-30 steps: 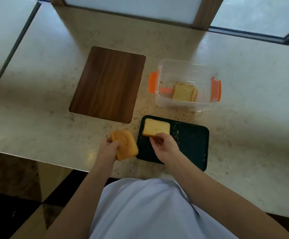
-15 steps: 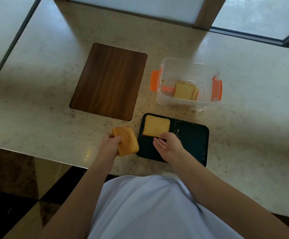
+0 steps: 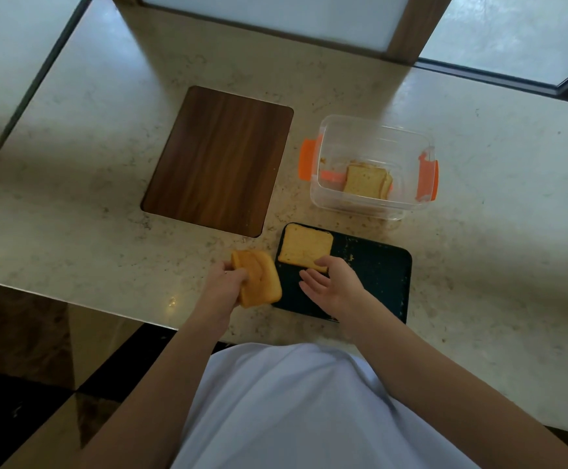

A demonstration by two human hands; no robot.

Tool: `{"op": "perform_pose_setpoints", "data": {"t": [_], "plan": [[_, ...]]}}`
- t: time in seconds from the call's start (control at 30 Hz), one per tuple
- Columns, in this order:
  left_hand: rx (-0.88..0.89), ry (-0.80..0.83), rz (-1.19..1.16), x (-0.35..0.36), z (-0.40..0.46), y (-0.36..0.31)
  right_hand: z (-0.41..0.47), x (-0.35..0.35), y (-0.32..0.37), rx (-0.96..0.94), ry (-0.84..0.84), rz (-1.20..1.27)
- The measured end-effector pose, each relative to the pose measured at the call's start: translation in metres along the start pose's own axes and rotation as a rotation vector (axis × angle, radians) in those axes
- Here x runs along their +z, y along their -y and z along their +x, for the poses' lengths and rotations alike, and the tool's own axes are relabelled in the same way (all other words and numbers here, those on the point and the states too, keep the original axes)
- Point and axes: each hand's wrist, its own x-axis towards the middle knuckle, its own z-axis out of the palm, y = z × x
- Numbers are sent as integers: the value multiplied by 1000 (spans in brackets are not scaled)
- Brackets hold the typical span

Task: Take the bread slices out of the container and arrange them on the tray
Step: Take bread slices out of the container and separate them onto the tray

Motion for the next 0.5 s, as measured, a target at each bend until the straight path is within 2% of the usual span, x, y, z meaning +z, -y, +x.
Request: {"op": "perform_pose_setpoints", "data": {"t": [0.17, 0.27, 0.33, 0.43, 0.5], "plan": [[61, 128, 53, 11, -10, -8, 2, -15, -3, -132, 22, -511], [180, 239, 336, 19, -15, -20, 3, -21, 7, -481, 152, -952], [244, 344, 503, 26, -17, -32, 0, -19, 17, -610, 252, -1142], [253, 434, 608, 39, -17, -51, -1, -20, 28, -586, 302, -1219], [254, 425, 617, 44, -14, -60, 2, -27, 33, -522, 294, -1079]]}}
